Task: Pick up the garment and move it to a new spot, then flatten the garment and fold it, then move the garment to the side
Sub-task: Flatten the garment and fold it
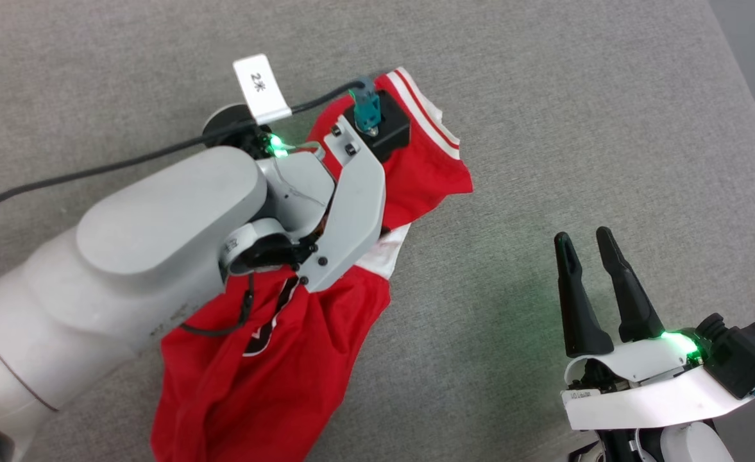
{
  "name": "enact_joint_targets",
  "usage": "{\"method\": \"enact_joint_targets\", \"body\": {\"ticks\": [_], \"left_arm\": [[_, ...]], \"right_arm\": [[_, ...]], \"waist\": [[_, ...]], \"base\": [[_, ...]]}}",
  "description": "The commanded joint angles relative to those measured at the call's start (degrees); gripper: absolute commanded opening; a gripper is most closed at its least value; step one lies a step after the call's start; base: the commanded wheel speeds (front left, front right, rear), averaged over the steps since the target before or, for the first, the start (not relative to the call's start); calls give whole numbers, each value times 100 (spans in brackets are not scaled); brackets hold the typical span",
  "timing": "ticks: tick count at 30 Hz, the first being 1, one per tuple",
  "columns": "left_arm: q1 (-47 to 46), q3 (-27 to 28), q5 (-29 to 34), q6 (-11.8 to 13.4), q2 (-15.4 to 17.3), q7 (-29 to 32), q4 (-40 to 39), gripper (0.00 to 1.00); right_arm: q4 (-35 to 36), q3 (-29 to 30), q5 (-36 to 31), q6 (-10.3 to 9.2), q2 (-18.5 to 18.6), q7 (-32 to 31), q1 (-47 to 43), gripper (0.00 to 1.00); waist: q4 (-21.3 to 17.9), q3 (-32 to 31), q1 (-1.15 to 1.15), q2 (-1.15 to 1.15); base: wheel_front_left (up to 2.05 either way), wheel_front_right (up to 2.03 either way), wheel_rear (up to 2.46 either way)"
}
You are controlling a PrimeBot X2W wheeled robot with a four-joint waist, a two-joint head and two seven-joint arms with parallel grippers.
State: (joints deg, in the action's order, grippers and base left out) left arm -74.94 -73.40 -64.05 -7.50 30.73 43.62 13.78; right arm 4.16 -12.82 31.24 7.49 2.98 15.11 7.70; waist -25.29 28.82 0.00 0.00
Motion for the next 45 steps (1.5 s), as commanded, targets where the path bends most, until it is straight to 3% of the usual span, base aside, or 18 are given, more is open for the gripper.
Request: {"method": "enact_joint_targets", "body": {"ticks": [1,11,17,18,24,33,37,38,39,45], "left_arm": [[-13,-6,-45,3,2,-62,70,0],[-96,-4,-119,3,-44,-368,149,0],[-255,597,-1586,3,-190,-820,552,0],[-255,597,-1586,3,-190,-820,552,0],[-320,1171,-2261,2,181,-941,1238,0],[163,1254,-2281,2,848,-1301,2518,0],[343,1118,-2096,8,960,-1477,2747,0],[349,1092,-2064,8,963,-1509,2733,29],[308,1058,-1984,8,982,-1561,2702,100],[-315,752,-1350,5,1117,-1738,2151,100]], "right_arm": [[23,28,-36,0,-13,5,79,100],[30,86,-130,0,-13,5,128,100],[24,243,-226,0,-11,5,3,100],[24,243,-226,0,-11,5,3,100],[1,275,-302,0,-13,5,11,100],[88,334,-391,0,-12,5,-15,100],[117,413,-453,0,-13,5,-30,100],[121,418,-480,0,-13,5,-20,100],[120,409,-497,0,-14,5,-7,100],[50,355,-544,0,-13,5,59,100]], "waist": [[39,1,0,0],[223,-10,0,0],[491,-139,0,0],[491,-139,0,0],[642,-231,0,0],[751,-138,0,0],[843,-100,0,0],[878,-100,0,0],[911,-104,0,0],[1041,-175,0,0]], "base": [[0,0,0],[0,0,0],[0,0,0],[0,0,0],[0,0,0],[0,0,0],[0,0,0],[0,0,0],[0,0,0],[0,0,0]]}}
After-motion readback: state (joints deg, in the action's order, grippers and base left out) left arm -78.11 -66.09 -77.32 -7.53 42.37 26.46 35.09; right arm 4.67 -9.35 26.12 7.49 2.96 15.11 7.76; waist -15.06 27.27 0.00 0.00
